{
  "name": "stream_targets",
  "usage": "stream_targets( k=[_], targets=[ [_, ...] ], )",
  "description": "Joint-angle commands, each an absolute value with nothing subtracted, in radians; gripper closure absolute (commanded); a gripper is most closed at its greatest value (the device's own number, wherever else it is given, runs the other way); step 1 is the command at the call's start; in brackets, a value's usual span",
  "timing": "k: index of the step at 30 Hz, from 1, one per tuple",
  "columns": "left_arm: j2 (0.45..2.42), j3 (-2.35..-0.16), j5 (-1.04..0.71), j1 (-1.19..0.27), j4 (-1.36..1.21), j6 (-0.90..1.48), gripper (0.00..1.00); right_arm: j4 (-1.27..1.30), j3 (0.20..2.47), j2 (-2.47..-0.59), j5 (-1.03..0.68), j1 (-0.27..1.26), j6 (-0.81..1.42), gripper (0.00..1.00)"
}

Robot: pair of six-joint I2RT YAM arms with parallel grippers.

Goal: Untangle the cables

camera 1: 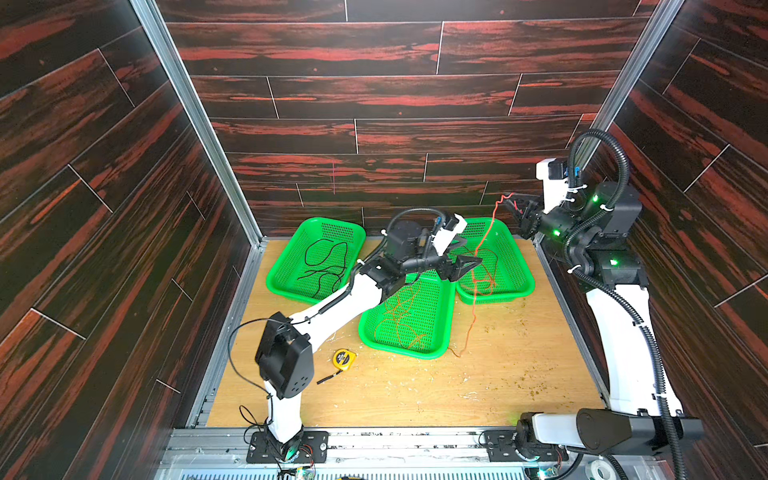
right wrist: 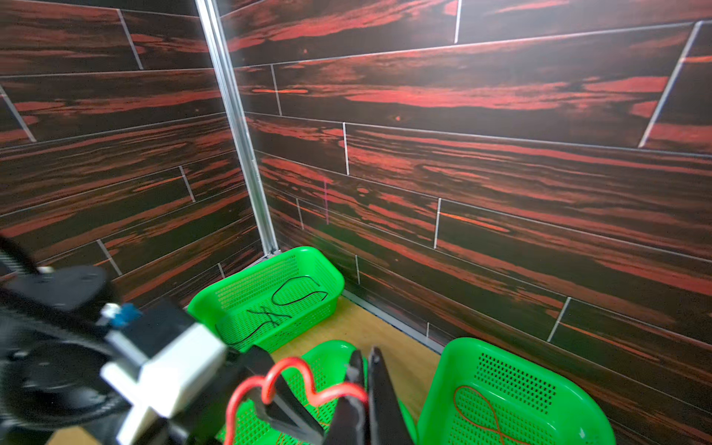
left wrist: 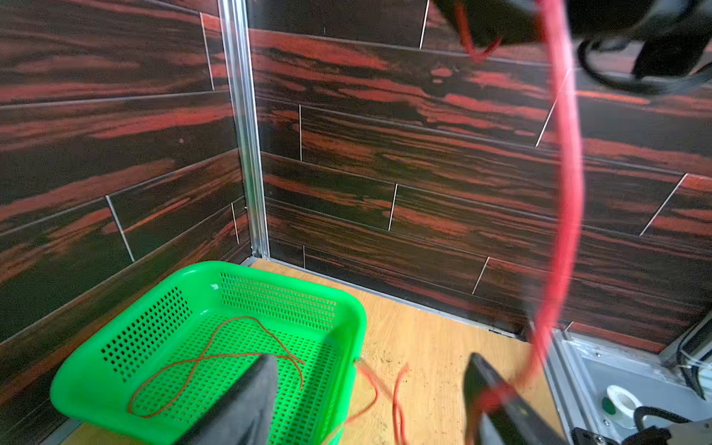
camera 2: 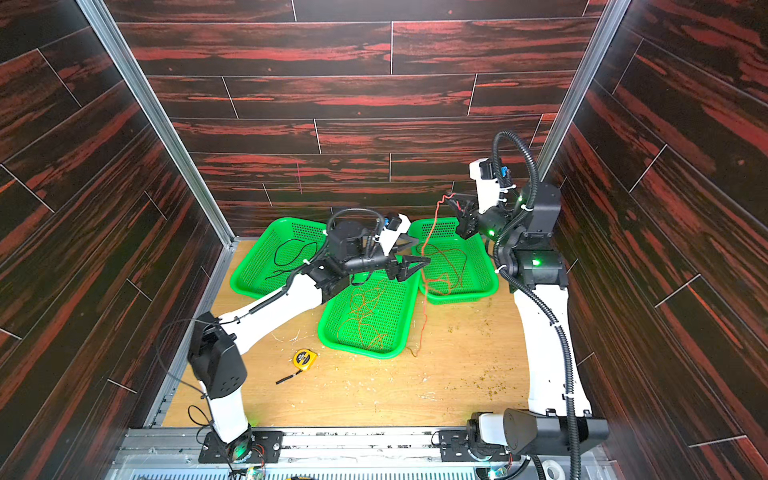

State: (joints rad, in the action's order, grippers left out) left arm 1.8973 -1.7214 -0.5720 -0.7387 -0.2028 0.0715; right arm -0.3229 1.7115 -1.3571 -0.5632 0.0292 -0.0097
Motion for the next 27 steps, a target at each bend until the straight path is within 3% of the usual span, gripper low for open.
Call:
stream_targets(
  k=[1, 6, 8, 11, 14, 20, 24, 27],
  targets=[
    [1.929, -1.765, -0.583, -0.742, -0.182, 0.078, 0.46, -0.321, 1.705, -1.316, -0.607, 0.035, -0.022, 1.00],
    [1.967, -1.810, -0.608, -0.758, -0.204, 0.108, 1.00, -0.331, 1.707, -1.316, -0.591, 0.037, -0.024, 1.00],
    [1.967, -1.819, -0.603, -0.763, -0.213, 0.104, 1.00, -0.348, 1.704, -1.305, -0.562, 0.037, -0.029, 0.95],
    [1.955, -1.830, -0.570, -0.763, -0.213, 0.094, 1.00, -0.398, 1.686, -1.271, -0.422, 0.035, -0.018, 0.66],
    [1.939, -1.847, -0.535, -0.763, -0.185, 0.046, 1.00, -0.414, 1.610, -1.205, -0.251, 0.024, 0.014, 0.49],
    [1.930, -1.873, -0.515, -0.749, -0.170, 0.034, 1.00, -0.378, 1.408, -1.043, -0.134, -0.029, 0.170, 0.19],
    [1.917, -1.873, -0.487, -0.741, -0.163, 0.027, 1.00, -0.410, 1.296, -0.981, -0.201, -0.037, 0.245, 0.15],
    [1.906, -1.873, -0.471, -0.738, -0.157, 0.018, 1.00, -0.394, 1.175, -0.969, -0.453, -0.037, 0.312, 0.21]
  ],
)
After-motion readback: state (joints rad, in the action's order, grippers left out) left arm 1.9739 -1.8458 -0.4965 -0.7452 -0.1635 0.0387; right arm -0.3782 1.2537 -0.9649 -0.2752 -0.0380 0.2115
